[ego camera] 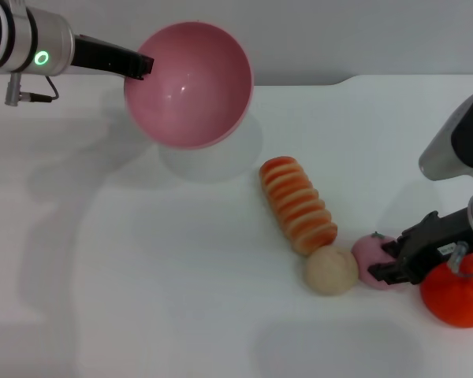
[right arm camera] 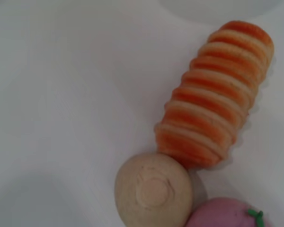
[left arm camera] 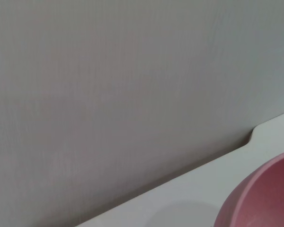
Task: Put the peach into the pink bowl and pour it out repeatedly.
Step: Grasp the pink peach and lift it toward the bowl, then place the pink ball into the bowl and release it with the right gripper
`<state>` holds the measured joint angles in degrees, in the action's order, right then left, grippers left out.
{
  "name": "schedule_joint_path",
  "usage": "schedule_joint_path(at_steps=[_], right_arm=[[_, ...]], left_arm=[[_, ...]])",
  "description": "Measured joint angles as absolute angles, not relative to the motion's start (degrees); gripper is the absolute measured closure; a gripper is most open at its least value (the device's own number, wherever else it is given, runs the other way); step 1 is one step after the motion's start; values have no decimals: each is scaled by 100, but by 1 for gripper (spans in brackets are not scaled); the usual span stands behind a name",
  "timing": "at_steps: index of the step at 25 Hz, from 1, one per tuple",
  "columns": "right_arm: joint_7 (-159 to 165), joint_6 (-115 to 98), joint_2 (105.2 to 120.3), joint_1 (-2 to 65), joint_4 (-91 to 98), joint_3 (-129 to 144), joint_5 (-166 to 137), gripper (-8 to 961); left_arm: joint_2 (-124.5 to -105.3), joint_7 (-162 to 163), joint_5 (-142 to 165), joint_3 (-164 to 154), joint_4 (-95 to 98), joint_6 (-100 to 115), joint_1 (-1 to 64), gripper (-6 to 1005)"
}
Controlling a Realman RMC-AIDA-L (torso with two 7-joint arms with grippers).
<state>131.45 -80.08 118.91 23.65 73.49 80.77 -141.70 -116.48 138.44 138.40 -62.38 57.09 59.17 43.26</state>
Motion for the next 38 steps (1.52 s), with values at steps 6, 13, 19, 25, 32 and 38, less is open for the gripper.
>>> schedule_joint_path(at_steps=[6,13,19,25,32,38], right_arm=[[13176,-7864,11892,2330,7450,8256,-14200,542],[13307,-7989,11891,2113,8194,8157,-14204,860],[13332,-8455,11902,2003,9259,7740,-14198,917],[13497,-8501,11925,2160,10469,7612,-13908,915],[13485,-7900,11902,2552,10870,7814,-13494,911],[13466,-7184,11893,2717,10498,8302,-13487,909]], left_arm=[[-11663,13836,13835,-6237,5733,5921,4283,947],[-11660,13817,13833,-6242,5768,5924,4200,947],[-11658,13816,13834,-6239,5806,5963,4165,947],[-11747,13751,13829,-6374,5810,6034,4150,947],[-11782,13820,13782,-6823,5810,6058,4159,947],[-11793,13907,13713,-6997,5810,6085,4196,947]])
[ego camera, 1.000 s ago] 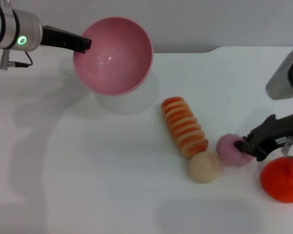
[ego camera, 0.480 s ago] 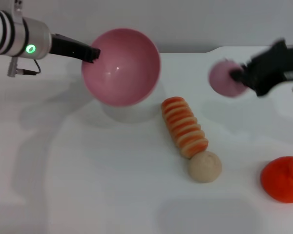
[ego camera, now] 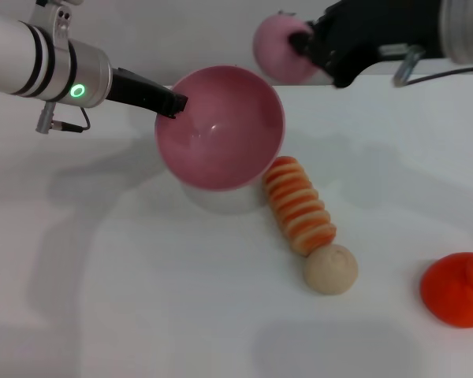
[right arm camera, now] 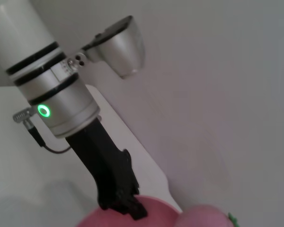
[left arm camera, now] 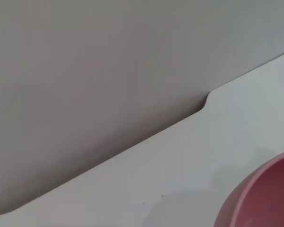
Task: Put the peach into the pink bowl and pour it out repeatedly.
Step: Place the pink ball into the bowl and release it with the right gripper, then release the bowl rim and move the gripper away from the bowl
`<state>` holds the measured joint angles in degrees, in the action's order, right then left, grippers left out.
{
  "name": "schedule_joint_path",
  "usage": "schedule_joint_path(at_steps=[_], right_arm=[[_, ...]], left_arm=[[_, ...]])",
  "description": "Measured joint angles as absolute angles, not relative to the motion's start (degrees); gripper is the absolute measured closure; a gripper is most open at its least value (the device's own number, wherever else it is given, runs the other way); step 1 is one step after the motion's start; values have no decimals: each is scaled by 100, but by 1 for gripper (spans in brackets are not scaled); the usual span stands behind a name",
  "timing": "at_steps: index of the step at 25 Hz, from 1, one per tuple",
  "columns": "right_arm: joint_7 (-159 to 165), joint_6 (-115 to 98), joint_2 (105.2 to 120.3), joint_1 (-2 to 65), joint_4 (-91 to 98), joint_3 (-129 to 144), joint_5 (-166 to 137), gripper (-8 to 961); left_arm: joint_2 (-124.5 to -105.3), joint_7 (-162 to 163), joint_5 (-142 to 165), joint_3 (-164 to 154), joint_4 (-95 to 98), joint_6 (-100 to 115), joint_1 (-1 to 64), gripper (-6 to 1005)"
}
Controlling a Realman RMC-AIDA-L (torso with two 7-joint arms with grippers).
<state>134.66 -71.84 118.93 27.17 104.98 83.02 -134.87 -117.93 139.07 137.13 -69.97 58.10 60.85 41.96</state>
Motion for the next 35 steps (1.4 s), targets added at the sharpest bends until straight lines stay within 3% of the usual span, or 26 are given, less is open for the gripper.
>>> schedule_joint_path(at_steps=[13,18,24,29,32,35], right_arm=[[13282,-6365,11889,2915,9662,9017,-13479,903],[13276,-6344,11893,2854,9680,8962,-13446,704],[12951,-5913,11944,2357,9876,8554,-13021,536],[11844,-5764,11938,1865,9701,7982,-11338,541],[10132,-5815,11905,1384,9157,7609,-9251,731],[8300,-6133,11885,935,8352,7303,-7247,783]], left_arm=[[-11795,13912,13701,-7005,5808,6103,4229,946],[-11791,13914,13702,-7032,5794,6102,4236,946],[-11769,13914,13727,-7020,5776,6101,4237,946],[-11760,13920,13752,-6990,5766,6099,4200,946],[-11759,13948,13754,-6996,5765,6111,4178,946],[-11759,13974,13756,-7011,5765,6152,4155,946]])
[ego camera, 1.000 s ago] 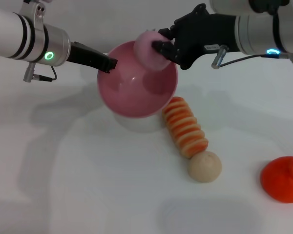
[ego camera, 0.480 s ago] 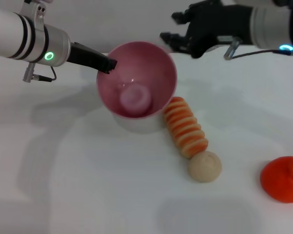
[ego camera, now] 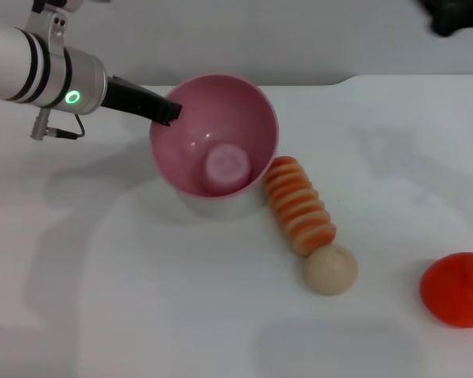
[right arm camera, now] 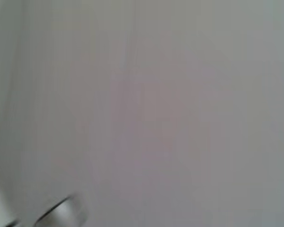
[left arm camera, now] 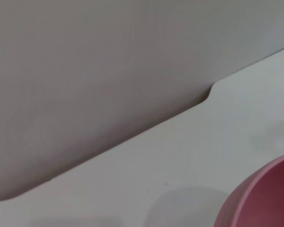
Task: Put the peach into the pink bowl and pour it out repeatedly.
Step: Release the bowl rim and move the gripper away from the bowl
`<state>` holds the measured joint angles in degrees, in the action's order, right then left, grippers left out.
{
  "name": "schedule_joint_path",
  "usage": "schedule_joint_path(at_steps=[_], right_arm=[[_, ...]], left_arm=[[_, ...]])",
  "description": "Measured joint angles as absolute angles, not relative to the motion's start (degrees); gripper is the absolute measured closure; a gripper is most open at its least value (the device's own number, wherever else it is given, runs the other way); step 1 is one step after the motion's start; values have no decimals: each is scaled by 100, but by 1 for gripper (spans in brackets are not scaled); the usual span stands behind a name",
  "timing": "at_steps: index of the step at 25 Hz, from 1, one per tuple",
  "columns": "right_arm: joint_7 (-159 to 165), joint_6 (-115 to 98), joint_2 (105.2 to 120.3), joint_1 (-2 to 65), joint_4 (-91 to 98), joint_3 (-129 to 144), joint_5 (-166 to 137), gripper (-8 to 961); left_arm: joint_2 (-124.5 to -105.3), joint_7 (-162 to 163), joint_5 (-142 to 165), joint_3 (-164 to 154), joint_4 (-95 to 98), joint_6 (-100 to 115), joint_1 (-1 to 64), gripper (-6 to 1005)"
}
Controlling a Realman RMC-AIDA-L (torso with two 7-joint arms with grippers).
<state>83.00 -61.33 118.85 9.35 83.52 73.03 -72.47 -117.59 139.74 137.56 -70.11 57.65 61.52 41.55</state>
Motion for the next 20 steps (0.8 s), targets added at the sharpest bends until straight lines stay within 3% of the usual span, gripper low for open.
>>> schedule_joint_path(at_steps=[8,20], right_arm=[[5267,-7255,11897,587,5938,6610,-4240,920],[3265,-8562,11868,945,3588,6267,-2143,954]], left_arm=[[-11746,14045,13764,-6990,5756,6317,4116,945],[-11690,14544,14075,-6981,5765,6650,3998,945]])
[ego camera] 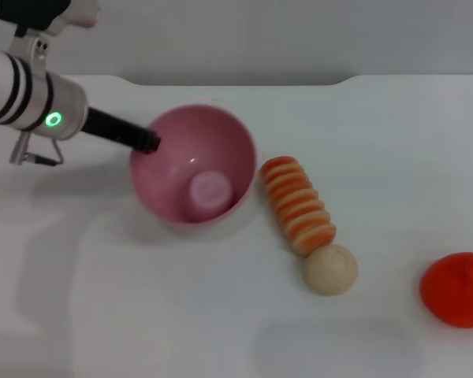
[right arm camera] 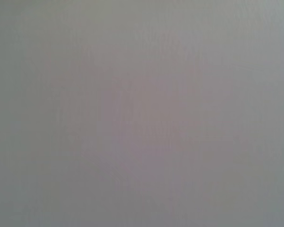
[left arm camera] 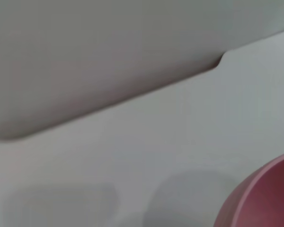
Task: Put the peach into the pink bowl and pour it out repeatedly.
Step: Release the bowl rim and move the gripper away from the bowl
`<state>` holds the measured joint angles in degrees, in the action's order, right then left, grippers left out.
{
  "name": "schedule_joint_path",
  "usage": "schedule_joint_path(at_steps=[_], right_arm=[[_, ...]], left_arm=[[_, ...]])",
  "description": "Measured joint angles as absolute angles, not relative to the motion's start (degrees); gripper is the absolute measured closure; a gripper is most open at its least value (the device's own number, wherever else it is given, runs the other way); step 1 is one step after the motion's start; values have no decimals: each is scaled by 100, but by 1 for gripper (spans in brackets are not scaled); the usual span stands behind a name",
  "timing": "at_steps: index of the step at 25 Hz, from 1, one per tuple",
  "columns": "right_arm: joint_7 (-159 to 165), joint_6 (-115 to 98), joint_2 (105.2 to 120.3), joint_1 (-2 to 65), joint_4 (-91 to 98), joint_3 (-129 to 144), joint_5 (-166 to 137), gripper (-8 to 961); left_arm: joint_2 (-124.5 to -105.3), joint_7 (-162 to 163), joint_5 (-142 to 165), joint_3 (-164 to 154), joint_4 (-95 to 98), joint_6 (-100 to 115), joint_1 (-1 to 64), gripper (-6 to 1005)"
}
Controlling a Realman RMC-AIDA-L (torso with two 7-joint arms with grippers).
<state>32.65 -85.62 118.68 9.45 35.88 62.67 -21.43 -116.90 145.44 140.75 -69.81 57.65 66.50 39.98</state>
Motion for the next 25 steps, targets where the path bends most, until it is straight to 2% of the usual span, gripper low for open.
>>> schedule_joint_path(at_steps=[4,11,25], right_arm=[[3253,-8581,11859,976,3510,6250,-2135,954],[3201,-8600,11848,1111,3297,6245,-2146,954],[3011,-8618,11847,1375,3011,6248,-2142,954]], left_arm=[[-11606,14715,14397,-6978,5776,7211,4022,945],[-11580,14864,14759,-6978,5805,7759,4058,945],[-11642,14938,15094,-7048,5679,8078,4175,945]])
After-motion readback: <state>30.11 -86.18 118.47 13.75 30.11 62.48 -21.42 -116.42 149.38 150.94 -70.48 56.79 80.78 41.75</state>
